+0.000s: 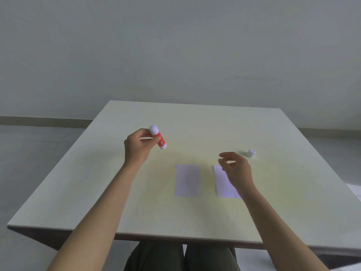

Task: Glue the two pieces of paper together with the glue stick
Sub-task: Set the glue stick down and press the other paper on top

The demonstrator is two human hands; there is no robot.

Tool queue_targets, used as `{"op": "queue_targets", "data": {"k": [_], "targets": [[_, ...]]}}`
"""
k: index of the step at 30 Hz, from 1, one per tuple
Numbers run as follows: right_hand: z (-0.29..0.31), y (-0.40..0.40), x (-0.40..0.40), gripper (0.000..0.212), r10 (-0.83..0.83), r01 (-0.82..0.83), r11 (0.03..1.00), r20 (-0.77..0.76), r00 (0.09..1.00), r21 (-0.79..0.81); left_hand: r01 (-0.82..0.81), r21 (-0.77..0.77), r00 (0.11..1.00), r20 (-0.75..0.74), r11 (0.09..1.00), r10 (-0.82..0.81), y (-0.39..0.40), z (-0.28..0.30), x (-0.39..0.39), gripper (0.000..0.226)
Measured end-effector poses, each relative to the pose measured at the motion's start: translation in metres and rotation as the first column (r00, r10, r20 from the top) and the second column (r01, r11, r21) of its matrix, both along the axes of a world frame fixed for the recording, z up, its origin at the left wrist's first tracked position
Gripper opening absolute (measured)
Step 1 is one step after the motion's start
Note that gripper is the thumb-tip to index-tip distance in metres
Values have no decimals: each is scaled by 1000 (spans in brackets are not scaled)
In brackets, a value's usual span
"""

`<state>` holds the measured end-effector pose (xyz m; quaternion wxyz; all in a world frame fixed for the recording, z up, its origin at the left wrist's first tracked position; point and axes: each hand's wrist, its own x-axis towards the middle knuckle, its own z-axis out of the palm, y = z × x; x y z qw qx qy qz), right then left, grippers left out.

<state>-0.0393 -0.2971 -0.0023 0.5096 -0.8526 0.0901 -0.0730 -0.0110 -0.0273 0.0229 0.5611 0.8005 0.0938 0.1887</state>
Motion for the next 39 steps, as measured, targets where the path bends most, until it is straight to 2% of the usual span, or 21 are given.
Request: {"op": "queue_targets", "data": {"k": [3,5,14,25,34,37,39], "targets": [[-11,-26,4,23,-49,53,971,23,999,-234,-9,63,1000,-28,998,11,6,-3,4,10],[-17,-35,5,30,-45,40,952,-10,999,-303,-15,92,998,-52,996,20,8,-7,6,11],[-29,-38,10,39,-54,26,948,-80,995,-316,15,130,996,-84,991,-5,10,-20,7,6],[-32,-35,12,24,-64,34,916,-64,996,-399,45,129,992,-122,991,-29,14,-26,7,7],[-28,-44,20,17,-20,-26,903,-102,995,-428,64,100,992,-114,993,-52,11,-27,7,3],[-25,-46,22,17,9,-62,890,-118,993,-452,61,96,993,-106,993,-50,10,-29,7,3],[-23,-48,21,25,25,-78,892,-124,992,-446,65,95,994,-98,993,-56,10,-30,7,7]]}}
